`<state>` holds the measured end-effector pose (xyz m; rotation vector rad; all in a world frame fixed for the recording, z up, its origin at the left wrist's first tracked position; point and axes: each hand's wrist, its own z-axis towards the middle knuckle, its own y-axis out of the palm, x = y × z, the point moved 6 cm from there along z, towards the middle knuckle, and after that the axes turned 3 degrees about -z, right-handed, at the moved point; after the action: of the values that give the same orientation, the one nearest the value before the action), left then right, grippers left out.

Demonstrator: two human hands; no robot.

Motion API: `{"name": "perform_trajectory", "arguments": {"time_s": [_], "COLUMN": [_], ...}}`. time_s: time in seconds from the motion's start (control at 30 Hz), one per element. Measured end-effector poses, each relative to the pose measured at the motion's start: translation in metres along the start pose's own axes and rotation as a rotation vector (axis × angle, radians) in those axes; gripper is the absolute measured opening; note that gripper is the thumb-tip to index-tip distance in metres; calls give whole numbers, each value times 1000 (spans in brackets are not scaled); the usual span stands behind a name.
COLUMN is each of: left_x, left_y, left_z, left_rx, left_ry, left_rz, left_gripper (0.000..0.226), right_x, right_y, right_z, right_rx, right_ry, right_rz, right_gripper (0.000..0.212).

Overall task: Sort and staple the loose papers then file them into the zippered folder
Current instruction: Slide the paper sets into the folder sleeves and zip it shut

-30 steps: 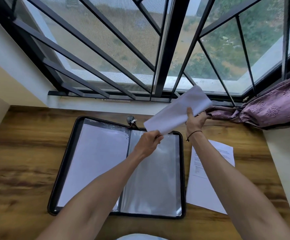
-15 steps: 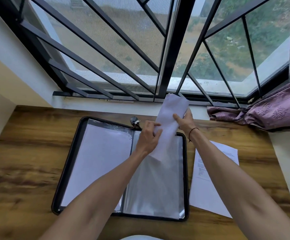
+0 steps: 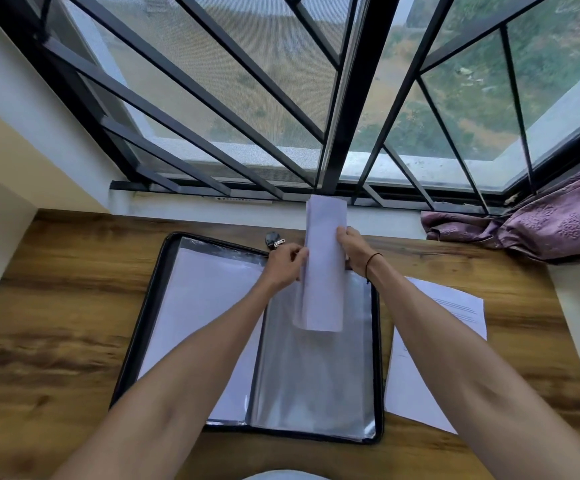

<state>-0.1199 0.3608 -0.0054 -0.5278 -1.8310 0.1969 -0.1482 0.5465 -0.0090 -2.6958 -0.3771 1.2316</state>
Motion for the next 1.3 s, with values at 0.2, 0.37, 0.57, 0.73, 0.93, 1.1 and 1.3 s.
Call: {"name": "perform_trajectory", "arguments": {"time_s": [0.2, 0.37, 0.57, 0.73, 0.93, 1.1, 1.3], "left_x": [0, 21, 19, 17, 17, 16, 19], "left_y": [-4, 16, 23, 20, 29, 34, 50], "left_z": [3, -2, -7, -12, -15, -12, -19], "left_rx": [14, -136, -147, -185, -193, -158, -258], "left_ry": [26, 210, 175, 239, 243, 204, 249], "left_rz": [-11, 47, 63, 124, 164, 118, 191], "left_gripper": [21, 26, 26, 17, 14, 8, 26], "right_x": [-31, -31, -32, -4, 21, 29, 8], "right_y": [10, 18, 5, -16, -20, -30, -43], "right_z": [-14, -3, -4, 13, 23, 23, 18], "right_rx": [208, 210, 322, 324, 288, 94, 79], "right_ry": [-227, -90, -89, -159, -116, 50, -107], "right_rz": [-373, -376, -451, -97, 181, 88, -181], "right_gripper": [133, 121, 45, 25, 32, 37, 77]}}
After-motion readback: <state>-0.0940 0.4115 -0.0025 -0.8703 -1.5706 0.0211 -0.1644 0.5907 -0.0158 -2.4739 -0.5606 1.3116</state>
